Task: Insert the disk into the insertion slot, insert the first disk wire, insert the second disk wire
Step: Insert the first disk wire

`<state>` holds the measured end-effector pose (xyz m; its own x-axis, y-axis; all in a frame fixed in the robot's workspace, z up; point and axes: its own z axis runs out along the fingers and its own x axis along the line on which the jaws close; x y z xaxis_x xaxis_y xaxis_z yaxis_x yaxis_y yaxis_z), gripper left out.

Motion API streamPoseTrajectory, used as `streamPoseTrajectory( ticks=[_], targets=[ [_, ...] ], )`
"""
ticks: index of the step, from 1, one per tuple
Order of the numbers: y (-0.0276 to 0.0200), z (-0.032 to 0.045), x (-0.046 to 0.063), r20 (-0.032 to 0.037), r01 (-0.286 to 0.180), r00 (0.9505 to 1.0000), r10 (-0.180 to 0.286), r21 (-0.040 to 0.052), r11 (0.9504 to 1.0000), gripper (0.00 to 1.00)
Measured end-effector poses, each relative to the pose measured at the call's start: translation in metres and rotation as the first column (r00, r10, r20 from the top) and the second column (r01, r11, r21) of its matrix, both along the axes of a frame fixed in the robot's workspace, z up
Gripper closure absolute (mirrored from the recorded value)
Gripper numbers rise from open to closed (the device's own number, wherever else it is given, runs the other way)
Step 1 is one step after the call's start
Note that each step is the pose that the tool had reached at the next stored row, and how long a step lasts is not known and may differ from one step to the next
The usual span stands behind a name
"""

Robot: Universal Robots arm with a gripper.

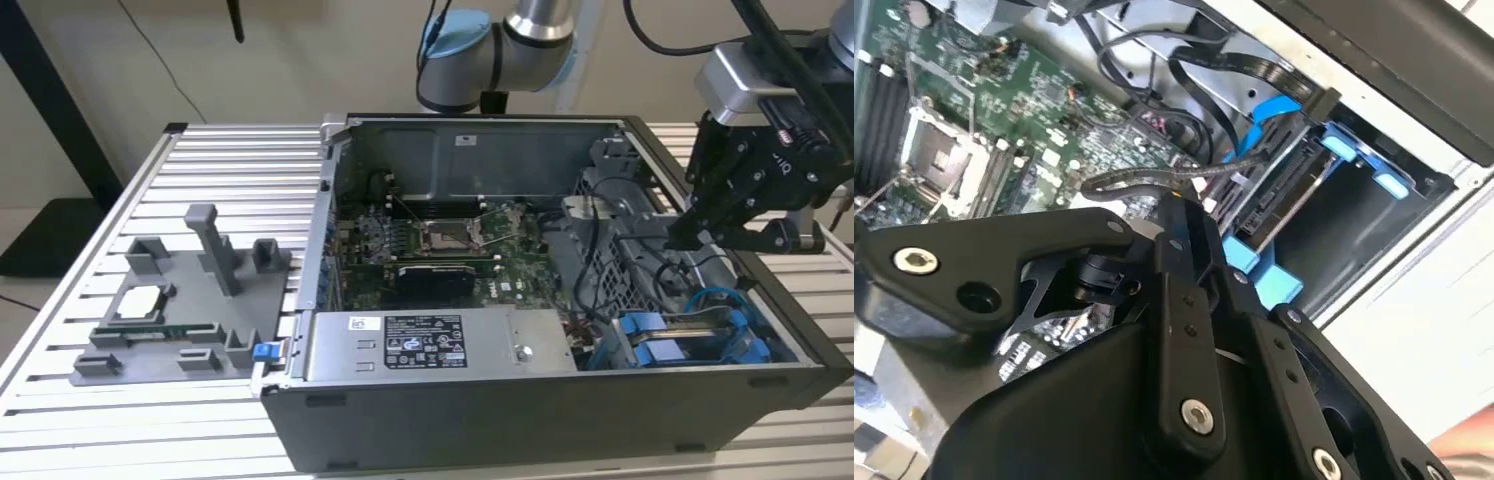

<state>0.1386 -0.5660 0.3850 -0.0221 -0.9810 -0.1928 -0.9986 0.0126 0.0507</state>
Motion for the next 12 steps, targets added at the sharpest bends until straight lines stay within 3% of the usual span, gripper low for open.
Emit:
streamPoseTrajectory(
  ticks=[4,8,9,12],
  targets=[
    [0.0000,-0.0002,-0.0001,0.0081,0.000,1.0000,0.000,-0.0693,0.9976,1.00],
    [0.0000,-0.0008,0.0000,0.0222,0.002,0.9998,0.001,-0.1180,0.9930,1.00],
    [0.0000,-0.0012,0.0001,0.0240,0.002,0.9997,0.001,-0.1266,0.9920,1.00],
    [0.0000,-0.0015,0.0000,0.0243,0.002,0.9997,0.001,-0.1293,0.9916,1.00]
  ],
)
